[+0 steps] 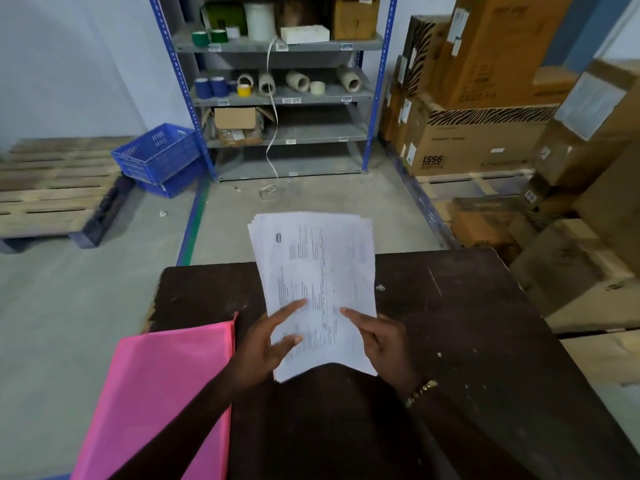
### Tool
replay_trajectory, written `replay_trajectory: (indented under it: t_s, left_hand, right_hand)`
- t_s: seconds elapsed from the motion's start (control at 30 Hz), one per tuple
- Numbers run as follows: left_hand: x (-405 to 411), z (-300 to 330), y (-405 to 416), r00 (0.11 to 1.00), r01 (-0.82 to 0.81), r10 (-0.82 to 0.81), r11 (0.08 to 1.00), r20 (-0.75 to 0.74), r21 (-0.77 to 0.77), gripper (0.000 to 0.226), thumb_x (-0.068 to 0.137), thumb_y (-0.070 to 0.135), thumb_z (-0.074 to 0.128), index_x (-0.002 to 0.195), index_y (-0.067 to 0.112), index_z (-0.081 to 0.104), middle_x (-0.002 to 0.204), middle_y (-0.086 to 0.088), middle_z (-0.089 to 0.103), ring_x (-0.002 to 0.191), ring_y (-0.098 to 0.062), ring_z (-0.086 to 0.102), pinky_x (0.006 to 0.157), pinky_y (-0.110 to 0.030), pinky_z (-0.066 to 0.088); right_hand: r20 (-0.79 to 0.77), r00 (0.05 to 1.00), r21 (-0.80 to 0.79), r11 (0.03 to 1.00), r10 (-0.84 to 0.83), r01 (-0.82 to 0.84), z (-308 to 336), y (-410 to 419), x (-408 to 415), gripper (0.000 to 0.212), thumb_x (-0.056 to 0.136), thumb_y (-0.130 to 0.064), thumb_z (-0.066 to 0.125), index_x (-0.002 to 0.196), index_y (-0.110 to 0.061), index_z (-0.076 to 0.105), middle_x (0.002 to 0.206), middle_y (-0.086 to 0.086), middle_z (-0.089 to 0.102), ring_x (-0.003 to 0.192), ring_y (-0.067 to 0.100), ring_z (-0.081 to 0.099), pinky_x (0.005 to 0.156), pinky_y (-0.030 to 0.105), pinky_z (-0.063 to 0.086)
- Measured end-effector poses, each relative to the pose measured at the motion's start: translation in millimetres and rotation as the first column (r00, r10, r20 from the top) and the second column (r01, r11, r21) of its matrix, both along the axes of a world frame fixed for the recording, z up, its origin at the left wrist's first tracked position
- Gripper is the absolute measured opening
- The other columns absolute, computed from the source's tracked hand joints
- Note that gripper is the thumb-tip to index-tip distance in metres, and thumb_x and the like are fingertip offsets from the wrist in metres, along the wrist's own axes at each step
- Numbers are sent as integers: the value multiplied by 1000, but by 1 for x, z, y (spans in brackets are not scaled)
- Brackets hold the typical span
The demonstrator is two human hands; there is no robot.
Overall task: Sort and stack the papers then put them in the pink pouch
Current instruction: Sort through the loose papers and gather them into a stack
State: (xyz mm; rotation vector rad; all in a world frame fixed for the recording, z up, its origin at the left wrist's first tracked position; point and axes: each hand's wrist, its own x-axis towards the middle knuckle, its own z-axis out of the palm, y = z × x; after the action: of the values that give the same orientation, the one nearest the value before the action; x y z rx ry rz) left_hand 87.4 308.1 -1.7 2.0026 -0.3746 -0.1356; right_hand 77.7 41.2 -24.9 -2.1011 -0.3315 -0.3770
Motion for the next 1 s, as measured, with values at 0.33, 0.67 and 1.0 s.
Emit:
replay_trajectory:
  t_s: [0.33, 0.67, 1.0]
  left_hand:
    - [1, 13, 10, 988, 25, -39, 995, -153, -94, 62, 95, 21, 70, 150, 35, 44, 155, 24, 43, 146, 3, 35, 120, -24, 33]
    - [12, 36, 4, 976, -173, 114, 925, -186, -340, 48, 78, 12, 81, 124, 23, 73, 133, 3, 62, 123, -18, 64, 89, -38, 62]
    - [22, 31, -20, 968, -172, 227, 913, 111, -370, 27, 80, -3, 78, 105, 8, 79, 131, 7, 71, 123, -15, 66, 95, -34, 60]
  right_hand:
    - [-177, 984, 436, 899, 28, 53, 18, -9, 6, 31, 98, 11, 63, 120, -6, 77, 126, -14, 75, 126, 6, 67, 106, 21, 52]
    - [-137, 986, 485, 874, 94, -16, 33, -7, 14, 42, 95, 17, 62, 108, -17, 82, 117, -7, 80, 118, 14, 73, 104, 29, 57]
    - [-99, 988, 356, 932, 119, -76, 13, -13, 15, 40, 94, 19, 64, 117, -9, 80, 134, -5, 73, 129, 10, 66, 102, 36, 60]
